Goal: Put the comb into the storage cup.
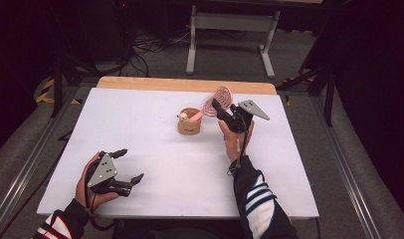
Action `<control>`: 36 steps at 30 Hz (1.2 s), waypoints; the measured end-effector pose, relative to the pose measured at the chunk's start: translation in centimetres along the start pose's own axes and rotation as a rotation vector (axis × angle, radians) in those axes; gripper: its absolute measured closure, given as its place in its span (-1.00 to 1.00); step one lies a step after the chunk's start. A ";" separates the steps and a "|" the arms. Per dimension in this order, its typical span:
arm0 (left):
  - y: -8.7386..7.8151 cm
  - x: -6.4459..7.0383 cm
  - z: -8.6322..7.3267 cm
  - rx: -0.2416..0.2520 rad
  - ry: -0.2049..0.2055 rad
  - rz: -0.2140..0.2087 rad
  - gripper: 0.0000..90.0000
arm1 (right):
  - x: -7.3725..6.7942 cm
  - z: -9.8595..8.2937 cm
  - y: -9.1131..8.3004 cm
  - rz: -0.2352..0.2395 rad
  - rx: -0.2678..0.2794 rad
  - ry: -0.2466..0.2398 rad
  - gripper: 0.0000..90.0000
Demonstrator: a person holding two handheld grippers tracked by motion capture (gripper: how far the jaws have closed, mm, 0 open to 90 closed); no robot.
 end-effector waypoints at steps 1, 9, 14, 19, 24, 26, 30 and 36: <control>0.0 0.0 0.0 0.000 -0.002 -0.003 -0.84 | 0.0 0.0 0.0 -0.002 -0.002 -0.005 0.24; 0.0 -0.1 0.0 -0.002 -0.004 -0.004 -0.83 | -0.3 0.2 -0.1 -0.016 -0.009 -0.023 0.21; 0.0 -0.1 0.0 -0.002 -0.003 -0.003 -0.83 | -0.5 0.3 -0.1 -0.028 -0.025 -0.045 0.10; 0.0 -0.1 0.0 -0.003 -0.002 -0.003 -0.83 | -0.3 0.0 0.1 -0.041 -0.044 -0.038 -0.05; 0.0 -0.1 0.0 -0.004 -0.001 -0.003 -0.83 | -0.4 0.0 0.1 -0.052 -0.059 -0.059 -0.18; 0.0 -0.1 0.0 -0.006 0.001 -0.002 -0.83 | -0.5 0.0 0.2 -0.054 -0.062 -0.062 -0.23; 0.0 -0.1 0.0 -0.008 0.000 -0.001 -0.83 | -0.5 -0.1 0.4 -0.061 -0.070 -0.067 -0.35; 0.0 -0.1 0.0 -0.007 0.000 -0.002 -0.83 | -0.6 -0.2 0.7 -0.077 -0.084 -0.081 -0.57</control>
Point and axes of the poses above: each handheld gripper's, and its own axes: y roughly forward along the jaws, z roughly out of its top, x roughly to its right, the point moved 2 cm from there along y, roughly forward along the jaws, and after that the axes turned 14 degrees about z, right-handed, at the moved point
